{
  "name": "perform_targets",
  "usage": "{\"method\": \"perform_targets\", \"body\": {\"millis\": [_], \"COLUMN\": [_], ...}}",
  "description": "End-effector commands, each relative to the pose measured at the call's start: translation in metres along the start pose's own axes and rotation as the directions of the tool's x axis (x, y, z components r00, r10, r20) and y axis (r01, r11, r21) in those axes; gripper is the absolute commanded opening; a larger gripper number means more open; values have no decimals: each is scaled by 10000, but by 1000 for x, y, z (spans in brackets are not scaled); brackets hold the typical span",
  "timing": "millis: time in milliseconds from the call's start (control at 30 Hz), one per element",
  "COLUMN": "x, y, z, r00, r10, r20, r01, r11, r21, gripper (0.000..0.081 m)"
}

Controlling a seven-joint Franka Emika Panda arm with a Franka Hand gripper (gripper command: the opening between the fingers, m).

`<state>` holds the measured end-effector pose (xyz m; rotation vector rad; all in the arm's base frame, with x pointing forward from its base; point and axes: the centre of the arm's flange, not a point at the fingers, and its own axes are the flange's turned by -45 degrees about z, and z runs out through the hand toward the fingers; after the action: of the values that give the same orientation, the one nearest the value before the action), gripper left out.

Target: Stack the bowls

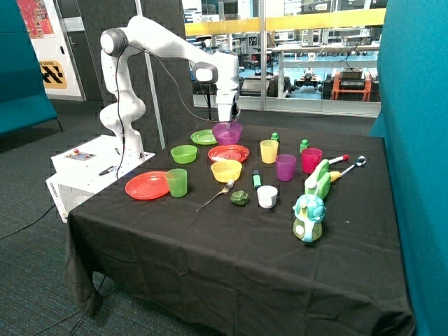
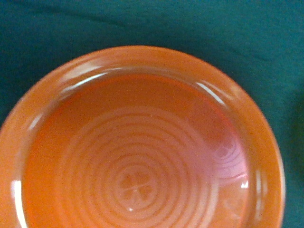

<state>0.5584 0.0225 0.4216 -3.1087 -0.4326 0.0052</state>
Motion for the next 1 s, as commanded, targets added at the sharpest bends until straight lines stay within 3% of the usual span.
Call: {"method": "perform_targets", "body": {"millis": [0, 967], "x": [-1, 2], "y": [37, 81], "z": [15, 56], "r00": [9978, 9930], "r10": [668, 1181], "r20": [-31, -33], "r01": [-668, -1181], "r11": [9978, 9930], "r21": [-32, -30], "gripper": [0, 0]}}
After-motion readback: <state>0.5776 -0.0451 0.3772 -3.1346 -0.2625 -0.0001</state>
